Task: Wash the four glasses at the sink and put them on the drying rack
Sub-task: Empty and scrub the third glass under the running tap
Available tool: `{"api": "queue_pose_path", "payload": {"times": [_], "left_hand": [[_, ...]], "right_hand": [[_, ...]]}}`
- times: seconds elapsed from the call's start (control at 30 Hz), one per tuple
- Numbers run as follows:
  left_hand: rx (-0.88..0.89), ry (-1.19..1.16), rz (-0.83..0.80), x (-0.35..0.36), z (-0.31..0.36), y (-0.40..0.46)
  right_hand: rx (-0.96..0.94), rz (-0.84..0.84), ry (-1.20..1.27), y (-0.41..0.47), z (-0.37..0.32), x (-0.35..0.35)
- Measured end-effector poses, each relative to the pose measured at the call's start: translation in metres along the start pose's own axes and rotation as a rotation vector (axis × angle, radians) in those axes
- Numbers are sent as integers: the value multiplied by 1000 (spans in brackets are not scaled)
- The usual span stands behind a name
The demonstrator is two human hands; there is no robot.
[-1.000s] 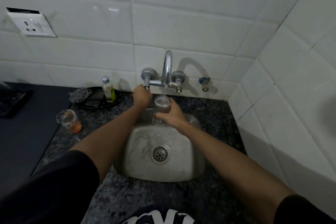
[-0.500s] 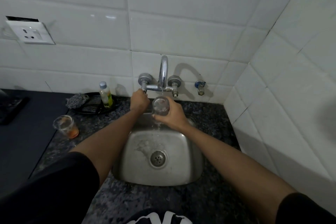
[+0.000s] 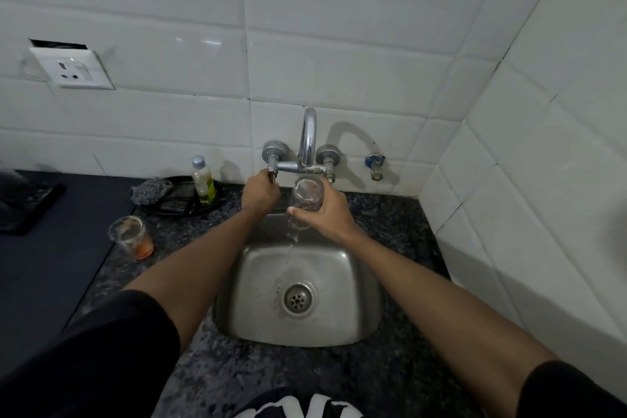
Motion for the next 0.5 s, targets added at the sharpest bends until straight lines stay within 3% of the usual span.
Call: {"api": "queue_pose_path", "payload": {"times": [0.5], "left_hand": [[70, 16, -15, -16, 4, -42]], "right_hand": [[76, 82, -122, 5, 7, -17]]}}
Point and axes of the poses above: each hand's wrist, its own y-axis towards the middle knuckle, its own x-axis out of the palm, z = x × y, the point moved 10 cm from there along y, towards the middle knuckle, and after that the axes turned 15 degrees about -y, right-handed, at the moved point
